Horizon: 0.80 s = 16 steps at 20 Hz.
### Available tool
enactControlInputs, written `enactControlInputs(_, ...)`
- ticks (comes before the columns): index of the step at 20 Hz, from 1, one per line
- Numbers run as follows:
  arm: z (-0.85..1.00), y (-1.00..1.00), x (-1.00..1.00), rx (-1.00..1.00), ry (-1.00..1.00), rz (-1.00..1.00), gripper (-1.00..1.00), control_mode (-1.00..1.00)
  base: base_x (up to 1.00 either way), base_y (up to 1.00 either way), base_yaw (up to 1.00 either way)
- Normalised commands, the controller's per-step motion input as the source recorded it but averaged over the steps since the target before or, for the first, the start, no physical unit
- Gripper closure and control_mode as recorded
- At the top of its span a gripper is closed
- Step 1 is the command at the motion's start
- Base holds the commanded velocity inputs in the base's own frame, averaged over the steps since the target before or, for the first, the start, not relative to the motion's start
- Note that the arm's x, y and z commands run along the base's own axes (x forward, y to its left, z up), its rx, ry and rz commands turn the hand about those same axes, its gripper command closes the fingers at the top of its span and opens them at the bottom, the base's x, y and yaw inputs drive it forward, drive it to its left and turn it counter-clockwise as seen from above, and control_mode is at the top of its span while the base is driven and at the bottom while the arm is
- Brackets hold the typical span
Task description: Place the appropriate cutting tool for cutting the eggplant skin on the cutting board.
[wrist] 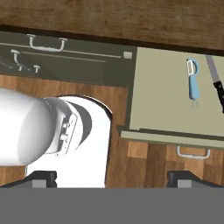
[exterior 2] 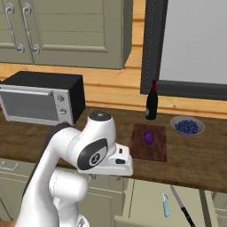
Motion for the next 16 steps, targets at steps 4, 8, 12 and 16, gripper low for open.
enactControlInputs(4, 0.0, -0.75, 0.0, 0.0, 0.0, 0.0, -1.0, -1.0, 0.0, 0.0, 0.0)
enactControlInputs(8, 0.0, -0.8, 0.0, 0.0, 0.0, 0.0, -1.0, -1.0, 0.0, 0.0, 0.0)
enactControlInputs(12, 0.0, -0.83, 0.0, 0.0, 0.0, 0.0, -1.0, -1.0, 0.0, 0.0, 0.0)
enactControlInputs(16, 0.0, -0.82, 0.03, 0.0, 0.0, 0.0, -1.0, -1.0, 0.0, 0.0, 0.0)
